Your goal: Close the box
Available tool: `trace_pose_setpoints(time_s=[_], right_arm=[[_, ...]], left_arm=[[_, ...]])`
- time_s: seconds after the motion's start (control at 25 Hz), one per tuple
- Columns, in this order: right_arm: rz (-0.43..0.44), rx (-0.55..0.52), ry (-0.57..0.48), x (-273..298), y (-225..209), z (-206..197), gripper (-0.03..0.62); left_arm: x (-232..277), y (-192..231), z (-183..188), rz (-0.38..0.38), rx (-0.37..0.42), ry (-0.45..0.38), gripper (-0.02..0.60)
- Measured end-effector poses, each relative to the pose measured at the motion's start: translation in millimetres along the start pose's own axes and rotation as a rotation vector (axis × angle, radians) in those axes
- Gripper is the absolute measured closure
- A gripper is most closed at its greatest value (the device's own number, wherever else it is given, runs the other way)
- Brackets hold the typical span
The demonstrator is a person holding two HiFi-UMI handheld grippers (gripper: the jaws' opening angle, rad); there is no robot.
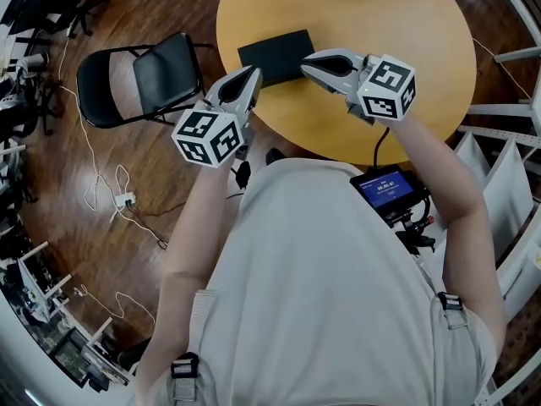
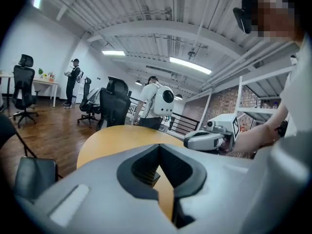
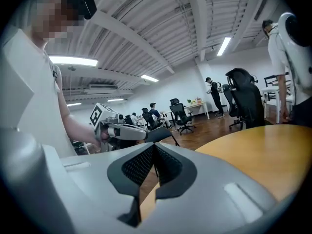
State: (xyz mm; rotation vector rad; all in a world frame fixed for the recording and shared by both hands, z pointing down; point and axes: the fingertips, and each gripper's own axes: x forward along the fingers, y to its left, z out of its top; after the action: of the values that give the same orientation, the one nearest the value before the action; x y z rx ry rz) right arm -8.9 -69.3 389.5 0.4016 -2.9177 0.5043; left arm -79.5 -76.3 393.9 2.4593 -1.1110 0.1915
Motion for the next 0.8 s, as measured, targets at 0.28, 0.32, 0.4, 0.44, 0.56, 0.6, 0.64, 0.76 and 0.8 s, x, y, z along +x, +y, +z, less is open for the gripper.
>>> trace_pose_setpoints(time_s=[0.28, 0.32, 0.4, 0.44, 0.56, 0.6, 0.64, 0.76, 0.8], right_arm=[[-0.009, -0.038, -0.005, -0.7, 2.1, 3.7, 0.594], [-0.012, -0.039, -0.005, -1.1, 1.9, 2.9, 0.594], [-0.016, -0.035, -0.006, -1.9, 1.3, 1.4, 0.594], [-0.018, -0.031, -0.007, -2.1, 0.8, 1.3, 0.594], [-0.024, -0.024, -0.005, -4.1, -1.0, 0.5, 0.594], [-0.025, -0.022, -0.004, -5.3, -1.6, -0.1, 0.594], [-0.027, -0.021, -0.004, -6.3, -2.1, -0.8, 0.594], [-0.033, -0.015, -0.001, -7.0, -3.3, -2.9, 0.594], [-0.034, -0.014, 0.001, -6.0, -4.1, -2.5, 0.594]], left_arm=[[2.2, -9.0, -2.2, -0.018, 0.026, 0.0, 0.581], [2.5, -10.1, -2.6, -0.021, 0.029, 0.0, 0.581], [2.8, -11.2, -3.6, -0.023, 0.031, 0.001, 0.581], [2.6, -11.2, -3.7, -0.024, 0.031, 0.001, 0.581], [3.6, -12.3, -5.0, -0.026, 0.03, 0.003, 0.581], [4.6, -13.2, -5.9, -0.026, 0.03, 0.004, 0.581], [5.4, -14.1, -7.0, -0.027, 0.029, 0.006, 0.581], [5.4, -14.9, -10.0, -0.032, 0.026, 0.013, 0.581], [4.9, -13.9, -9.5, -0.032, 0.025, 0.014, 0.581]])
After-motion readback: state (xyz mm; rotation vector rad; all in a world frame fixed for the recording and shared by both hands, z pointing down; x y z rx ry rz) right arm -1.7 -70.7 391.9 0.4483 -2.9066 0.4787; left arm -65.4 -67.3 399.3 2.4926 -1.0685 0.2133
